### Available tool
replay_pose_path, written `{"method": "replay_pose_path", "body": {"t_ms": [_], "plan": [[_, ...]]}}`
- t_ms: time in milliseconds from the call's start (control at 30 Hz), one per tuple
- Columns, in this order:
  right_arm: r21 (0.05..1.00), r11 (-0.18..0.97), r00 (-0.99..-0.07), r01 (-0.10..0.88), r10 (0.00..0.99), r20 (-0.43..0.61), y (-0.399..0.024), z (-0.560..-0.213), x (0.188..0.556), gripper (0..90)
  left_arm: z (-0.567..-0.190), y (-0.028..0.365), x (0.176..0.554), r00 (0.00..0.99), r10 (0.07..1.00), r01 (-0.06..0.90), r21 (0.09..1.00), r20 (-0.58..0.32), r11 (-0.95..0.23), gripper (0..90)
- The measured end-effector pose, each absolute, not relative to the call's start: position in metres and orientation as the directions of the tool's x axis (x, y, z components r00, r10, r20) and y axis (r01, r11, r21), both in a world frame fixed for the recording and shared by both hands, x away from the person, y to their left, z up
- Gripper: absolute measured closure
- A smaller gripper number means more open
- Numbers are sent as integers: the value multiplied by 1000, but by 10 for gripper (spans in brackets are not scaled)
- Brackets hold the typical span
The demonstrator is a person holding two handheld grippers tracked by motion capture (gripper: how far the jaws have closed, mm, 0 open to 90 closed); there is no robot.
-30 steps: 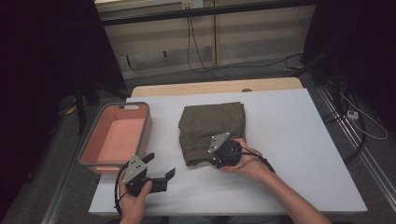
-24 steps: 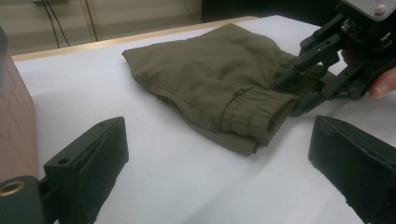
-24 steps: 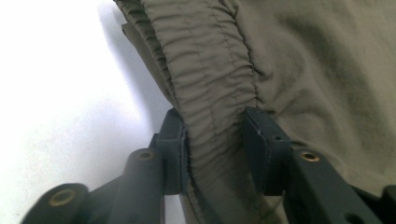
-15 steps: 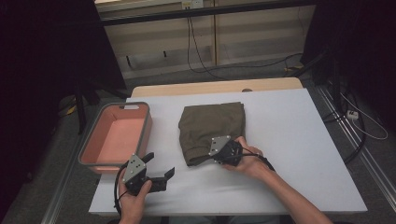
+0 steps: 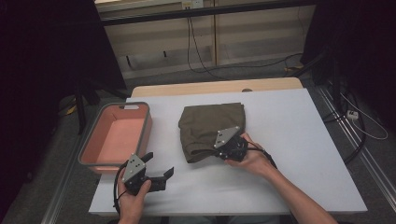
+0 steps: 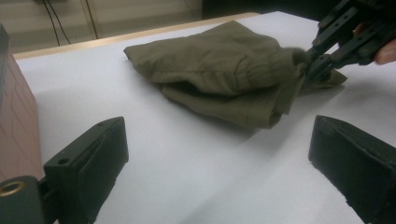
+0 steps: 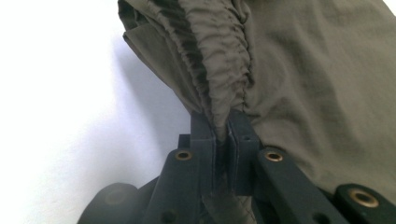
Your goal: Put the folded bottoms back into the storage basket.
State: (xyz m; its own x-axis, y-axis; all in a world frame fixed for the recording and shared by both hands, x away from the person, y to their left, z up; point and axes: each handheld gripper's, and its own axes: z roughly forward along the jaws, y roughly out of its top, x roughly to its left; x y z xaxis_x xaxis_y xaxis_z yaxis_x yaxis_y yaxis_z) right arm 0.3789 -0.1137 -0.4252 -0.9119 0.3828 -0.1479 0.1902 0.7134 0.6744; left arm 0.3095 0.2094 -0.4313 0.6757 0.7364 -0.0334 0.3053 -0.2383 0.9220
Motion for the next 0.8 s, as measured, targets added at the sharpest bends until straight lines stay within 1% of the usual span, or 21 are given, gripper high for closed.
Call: {"method": "replay_pose_path", "body": {"t_ms": [200,367,433,600,700,800], "plan": [[686,707,-923,171,359,-140,-112,-419,370,838,-430,207,312,697,716,315,913,-36,-260,56],[687,708,-927,165,350,-139,-112,-417,366,838,-426,203,315,706,704,334,911,-72,-242,69],[691,705,-927,161,347,-139,-112,-415,364,838,-423,201,318,711,700,331,908,-62,-255,69],[698,701,-934,146,331,-137,-110,-413,357,837,-411,196,330,728,678,362,898,-103,-251,68],[714,685,-936,144,328,-126,-110,-416,353,837,-402,192,334,727,683,340,900,-66,-274,68],[711,688,-938,147,326,-121,-111,-416,352,837,-396,187,341,728,683,344,895,-63,-284,68]]}}
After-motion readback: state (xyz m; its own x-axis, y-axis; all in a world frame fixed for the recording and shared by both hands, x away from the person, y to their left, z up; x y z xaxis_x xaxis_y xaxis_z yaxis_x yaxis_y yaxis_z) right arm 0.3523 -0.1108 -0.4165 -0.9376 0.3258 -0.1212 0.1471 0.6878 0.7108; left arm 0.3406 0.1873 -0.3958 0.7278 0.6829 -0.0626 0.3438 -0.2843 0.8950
